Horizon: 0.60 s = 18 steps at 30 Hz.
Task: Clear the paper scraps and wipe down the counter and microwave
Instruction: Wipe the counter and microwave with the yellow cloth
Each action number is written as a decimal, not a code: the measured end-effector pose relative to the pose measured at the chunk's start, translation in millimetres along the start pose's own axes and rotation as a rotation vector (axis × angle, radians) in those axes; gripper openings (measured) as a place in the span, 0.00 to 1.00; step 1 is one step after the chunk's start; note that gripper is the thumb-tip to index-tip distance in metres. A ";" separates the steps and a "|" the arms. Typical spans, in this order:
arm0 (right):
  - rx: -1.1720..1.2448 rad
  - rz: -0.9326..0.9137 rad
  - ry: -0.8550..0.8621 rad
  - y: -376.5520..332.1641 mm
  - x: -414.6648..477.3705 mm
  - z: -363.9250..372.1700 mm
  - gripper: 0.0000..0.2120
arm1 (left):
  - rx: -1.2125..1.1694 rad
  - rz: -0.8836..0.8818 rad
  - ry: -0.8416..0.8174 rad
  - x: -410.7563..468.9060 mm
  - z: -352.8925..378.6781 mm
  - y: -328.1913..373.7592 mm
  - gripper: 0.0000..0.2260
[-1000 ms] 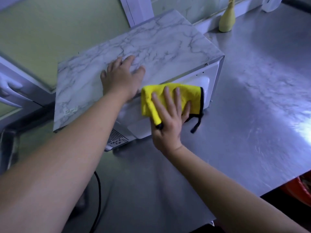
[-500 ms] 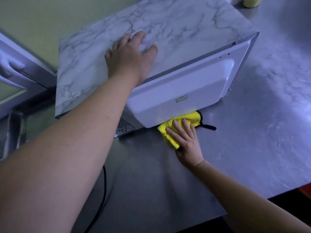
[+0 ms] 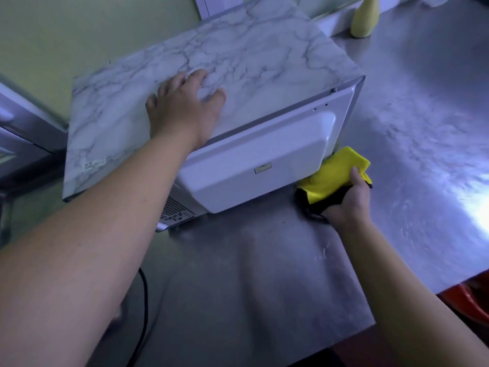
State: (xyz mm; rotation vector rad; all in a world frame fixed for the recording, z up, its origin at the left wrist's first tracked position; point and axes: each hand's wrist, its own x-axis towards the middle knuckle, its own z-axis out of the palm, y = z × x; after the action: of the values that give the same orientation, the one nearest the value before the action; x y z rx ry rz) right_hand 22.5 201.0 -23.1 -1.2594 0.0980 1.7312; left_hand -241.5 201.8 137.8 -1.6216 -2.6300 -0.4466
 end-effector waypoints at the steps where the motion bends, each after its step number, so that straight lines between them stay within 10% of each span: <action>1: 0.018 -0.014 -0.013 5.2 -1.2 9.5 0.19 | 0.001 0.001 0.000 0.0 0.1 0.0 0.26; 18: 0.192 0.603 -0.137 187.4 -116.8 63.6 0.27 | 0.042 0.011 -0.090 -0.9 -0.8 2.0 0.28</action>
State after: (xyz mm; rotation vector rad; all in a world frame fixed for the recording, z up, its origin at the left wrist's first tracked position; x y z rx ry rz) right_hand -155.6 60.6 14.5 -1.0226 0.5998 2.2494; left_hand -239.4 201.6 138.9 -1.6813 -2.6728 -0.3236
